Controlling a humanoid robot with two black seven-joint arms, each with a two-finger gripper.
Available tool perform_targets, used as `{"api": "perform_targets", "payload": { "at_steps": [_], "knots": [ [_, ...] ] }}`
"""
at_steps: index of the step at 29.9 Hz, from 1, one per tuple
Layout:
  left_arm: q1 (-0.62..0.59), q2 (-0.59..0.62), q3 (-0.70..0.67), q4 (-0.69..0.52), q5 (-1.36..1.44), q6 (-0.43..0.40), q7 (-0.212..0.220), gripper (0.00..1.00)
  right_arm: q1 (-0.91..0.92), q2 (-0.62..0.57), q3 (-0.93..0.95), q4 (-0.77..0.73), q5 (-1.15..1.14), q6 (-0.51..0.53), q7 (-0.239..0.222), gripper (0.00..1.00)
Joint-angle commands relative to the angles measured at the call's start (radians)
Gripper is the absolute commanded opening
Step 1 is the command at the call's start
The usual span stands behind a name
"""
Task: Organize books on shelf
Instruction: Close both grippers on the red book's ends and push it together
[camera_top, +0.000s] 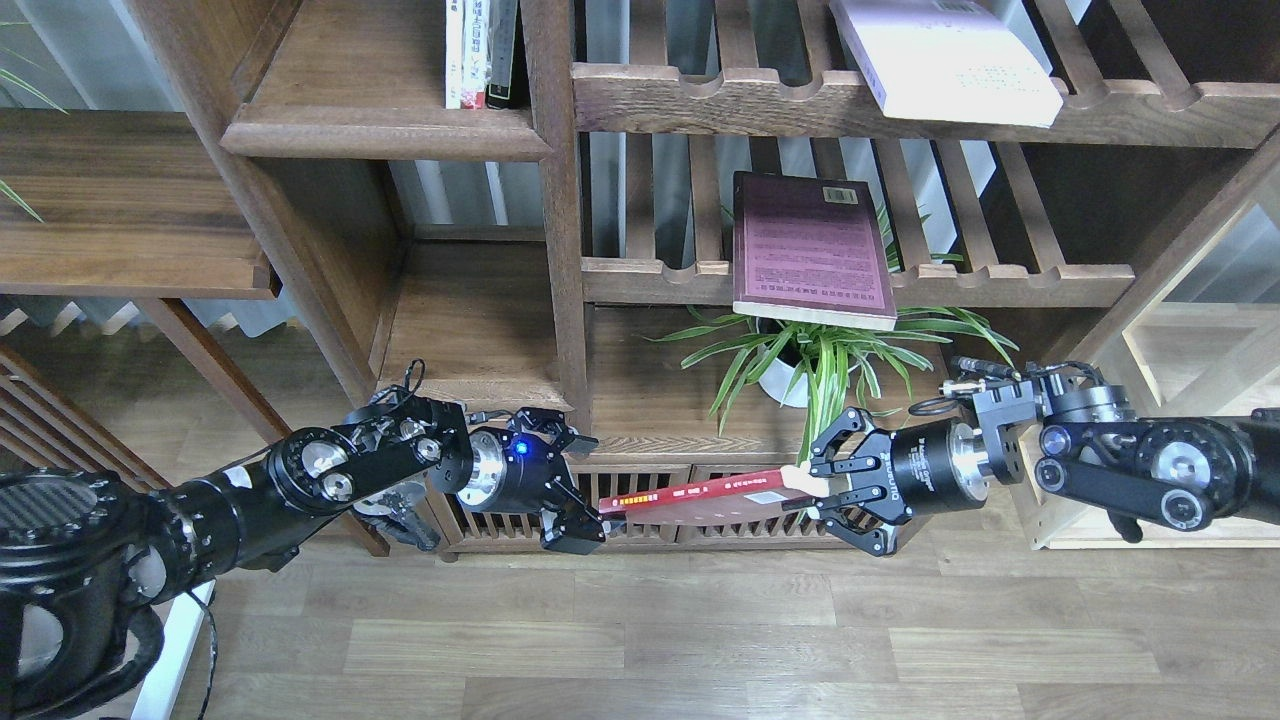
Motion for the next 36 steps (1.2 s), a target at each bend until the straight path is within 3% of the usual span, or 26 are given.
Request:
{"api": "perform_targets", "payload": {
  "at_steps": [1, 9, 33, 36],
  "knots": [
    [-0.001, 0.000, -0.009, 0.003, -0.013, -0.010, 0.001, 0.98, 0.011, 0.009, 0.003, 0.000, 0.004, 0.000, 0.000, 0.03],
    [-0.007, 0.000, -0.012, -0.007, -0.039, -0.052, -0.005, 0.98, 0.042, 0.037, 0.004, 0.000, 0.044, -0.002, 0.000, 0.03],
    [-0.041, 0.000, -0.034, -0.061, -0.039, -0.052, -0.008, 0.98, 0.080, 0.146, -0.005, -0.001, 0.109, 0.000, 0.000, 0.03],
    [-0.041, 0.000, -0.038, -0.064, -0.036, -0.052, -0.017, 0.94, 0.080, 0.152, -0.009, -0.001, 0.109, 0.000, 0.000, 0.03]
  ]
}}
